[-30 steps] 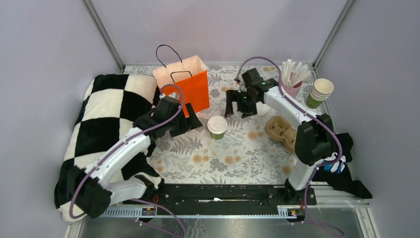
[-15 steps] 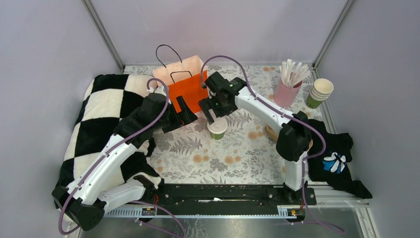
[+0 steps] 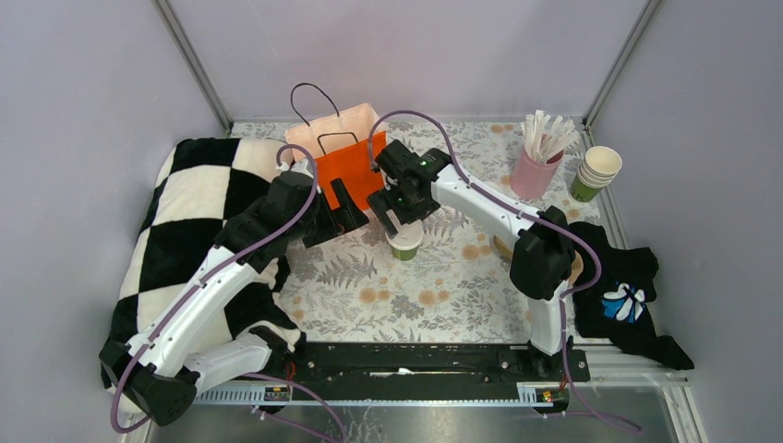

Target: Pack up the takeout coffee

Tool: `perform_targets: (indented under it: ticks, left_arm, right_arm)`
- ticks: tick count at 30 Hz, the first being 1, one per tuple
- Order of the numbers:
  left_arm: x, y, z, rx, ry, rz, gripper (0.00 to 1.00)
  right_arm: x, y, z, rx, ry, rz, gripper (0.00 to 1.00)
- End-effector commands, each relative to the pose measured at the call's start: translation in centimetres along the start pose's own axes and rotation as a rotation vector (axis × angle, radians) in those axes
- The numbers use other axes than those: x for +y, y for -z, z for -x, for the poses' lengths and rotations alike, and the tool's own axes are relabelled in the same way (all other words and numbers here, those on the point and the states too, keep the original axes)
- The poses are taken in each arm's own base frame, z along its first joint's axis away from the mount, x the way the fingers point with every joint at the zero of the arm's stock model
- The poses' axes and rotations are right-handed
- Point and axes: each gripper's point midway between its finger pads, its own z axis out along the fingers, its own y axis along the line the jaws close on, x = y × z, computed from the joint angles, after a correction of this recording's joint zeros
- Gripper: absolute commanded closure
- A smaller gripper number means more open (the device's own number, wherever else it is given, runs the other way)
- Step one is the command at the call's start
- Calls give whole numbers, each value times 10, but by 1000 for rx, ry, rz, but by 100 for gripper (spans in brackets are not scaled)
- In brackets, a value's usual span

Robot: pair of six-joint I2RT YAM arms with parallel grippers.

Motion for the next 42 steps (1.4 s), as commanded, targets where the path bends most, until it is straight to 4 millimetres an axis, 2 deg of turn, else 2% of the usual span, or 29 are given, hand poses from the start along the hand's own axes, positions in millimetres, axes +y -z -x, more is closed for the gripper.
perform_targets:
  ticks: [1,6,23,30,42]
  left_arm:
    - [-13,7,16,-50,-18,-33,4]
    - [-11,6,14,-49,-17,-29,4]
    - [-11,6,13,-45,-3,-44,3]
    - [-10,6,11,-46,11,-47,3]
    - [-11,4,11,-45,24,-50,3]
  right_arm:
    - [9,18,18,-69,2,9,0]
    - [9,31,25,-96,-12,3,0]
    - [9,3,0,-18,-26,5,0]
    - [8,-2,-4,-4,-19,-10,4]
    - [0,0,0,-35,-32,-52,12]
